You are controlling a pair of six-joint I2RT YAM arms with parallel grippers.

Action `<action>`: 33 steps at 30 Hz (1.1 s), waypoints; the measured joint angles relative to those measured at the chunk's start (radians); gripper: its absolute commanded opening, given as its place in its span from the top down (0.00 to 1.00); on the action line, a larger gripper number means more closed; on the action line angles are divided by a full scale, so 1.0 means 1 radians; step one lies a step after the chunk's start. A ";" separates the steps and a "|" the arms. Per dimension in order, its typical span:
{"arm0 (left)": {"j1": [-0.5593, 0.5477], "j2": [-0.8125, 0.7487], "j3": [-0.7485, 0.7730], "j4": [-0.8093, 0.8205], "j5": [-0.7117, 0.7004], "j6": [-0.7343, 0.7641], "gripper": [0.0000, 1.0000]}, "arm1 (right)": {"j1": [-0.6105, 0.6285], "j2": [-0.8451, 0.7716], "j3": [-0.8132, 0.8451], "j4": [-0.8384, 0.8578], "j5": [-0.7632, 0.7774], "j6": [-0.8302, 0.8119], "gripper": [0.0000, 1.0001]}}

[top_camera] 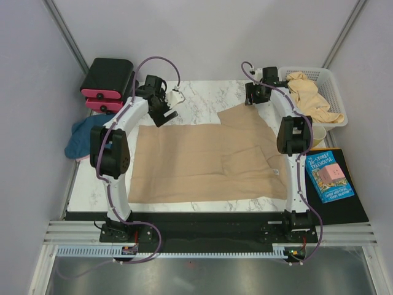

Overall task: Fold and stack the t-shirts
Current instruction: Grap the side of the flattened tshirt furthest away from the robot with both arms

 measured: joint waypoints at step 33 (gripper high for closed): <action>0.070 0.112 0.003 0.020 0.008 0.106 0.10 | 0.072 0.002 -0.023 0.063 0.061 -0.030 1.00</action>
